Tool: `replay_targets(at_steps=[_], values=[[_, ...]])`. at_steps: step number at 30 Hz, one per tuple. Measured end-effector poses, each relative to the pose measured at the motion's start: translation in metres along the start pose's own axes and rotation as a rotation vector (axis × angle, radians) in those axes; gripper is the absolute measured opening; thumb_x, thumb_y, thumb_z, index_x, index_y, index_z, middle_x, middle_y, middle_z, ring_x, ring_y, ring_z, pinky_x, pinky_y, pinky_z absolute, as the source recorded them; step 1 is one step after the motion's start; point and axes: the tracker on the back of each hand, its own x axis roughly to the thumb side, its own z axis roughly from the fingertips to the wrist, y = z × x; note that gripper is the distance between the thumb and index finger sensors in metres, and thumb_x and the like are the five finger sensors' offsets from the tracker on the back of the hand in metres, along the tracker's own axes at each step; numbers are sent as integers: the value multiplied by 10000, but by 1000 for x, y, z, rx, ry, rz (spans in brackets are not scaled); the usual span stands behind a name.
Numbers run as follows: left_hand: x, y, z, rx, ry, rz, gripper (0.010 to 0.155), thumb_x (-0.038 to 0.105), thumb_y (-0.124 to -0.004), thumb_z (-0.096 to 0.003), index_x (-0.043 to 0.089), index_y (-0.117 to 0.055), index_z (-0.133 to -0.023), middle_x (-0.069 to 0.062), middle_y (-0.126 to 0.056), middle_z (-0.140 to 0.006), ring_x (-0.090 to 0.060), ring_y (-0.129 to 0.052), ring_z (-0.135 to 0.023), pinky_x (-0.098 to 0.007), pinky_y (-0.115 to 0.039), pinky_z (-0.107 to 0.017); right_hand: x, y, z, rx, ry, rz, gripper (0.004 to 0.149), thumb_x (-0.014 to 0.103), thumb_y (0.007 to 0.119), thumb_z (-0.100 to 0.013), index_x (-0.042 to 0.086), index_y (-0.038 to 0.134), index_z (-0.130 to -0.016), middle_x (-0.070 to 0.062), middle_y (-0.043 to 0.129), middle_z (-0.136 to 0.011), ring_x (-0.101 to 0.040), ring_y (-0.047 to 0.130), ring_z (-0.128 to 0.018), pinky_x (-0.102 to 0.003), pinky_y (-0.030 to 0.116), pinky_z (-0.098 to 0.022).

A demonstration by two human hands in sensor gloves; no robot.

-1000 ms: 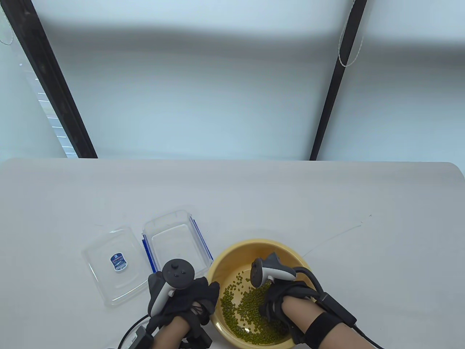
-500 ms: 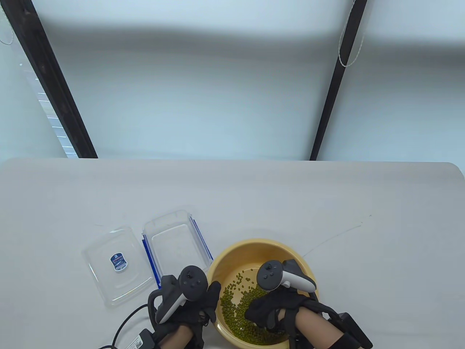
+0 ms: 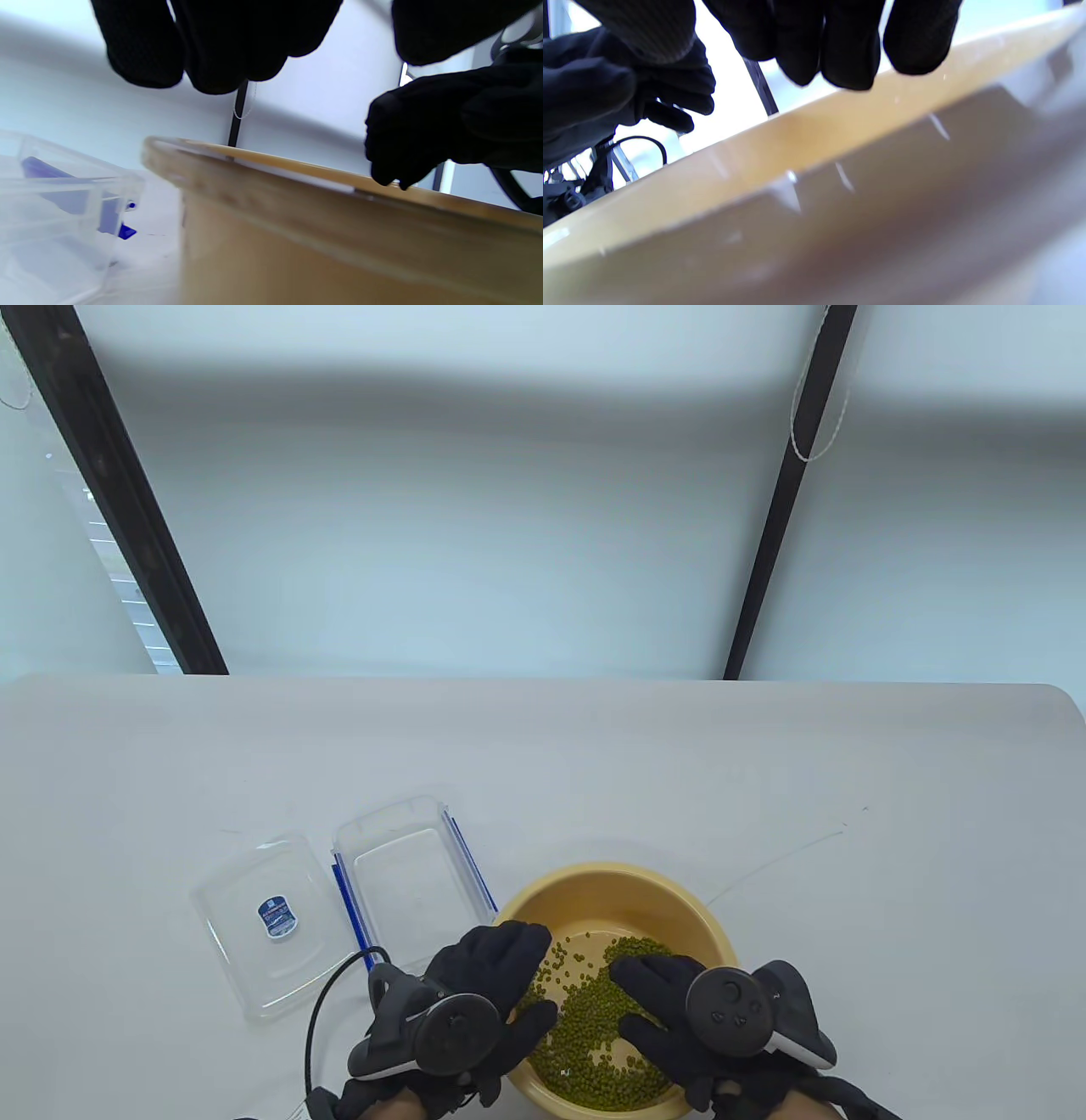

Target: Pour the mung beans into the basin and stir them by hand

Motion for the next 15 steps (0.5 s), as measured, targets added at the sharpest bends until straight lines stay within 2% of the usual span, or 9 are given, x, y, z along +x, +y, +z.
replay_targets(at_steps=[5, 15], values=[[-1, 3, 2, 30, 14, -15, 808, 712, -689, -459, 246, -530, -1100, -121, -660, -1130, -373, -840, -969, -542, -815, -628, -6, 5, 9, -94, 1, 104, 697, 563, 755, -416, 324, 531, -1032, 14, 568, -1118, -268, 702, -1028, -535, 632, -748], [-4, 4, 2, 31, 20, 16, 795, 716, -683, -459, 249, -558, -1091, -112, -716, -1100, -362, -875, -940, -526, -823, -623, -6, 7, 9, -91, 5, 86, 691, 568, 742, -419, 327, 530, -1031, 18, 565, -1118, -256, 704, -1027, -534, 628, -752]])
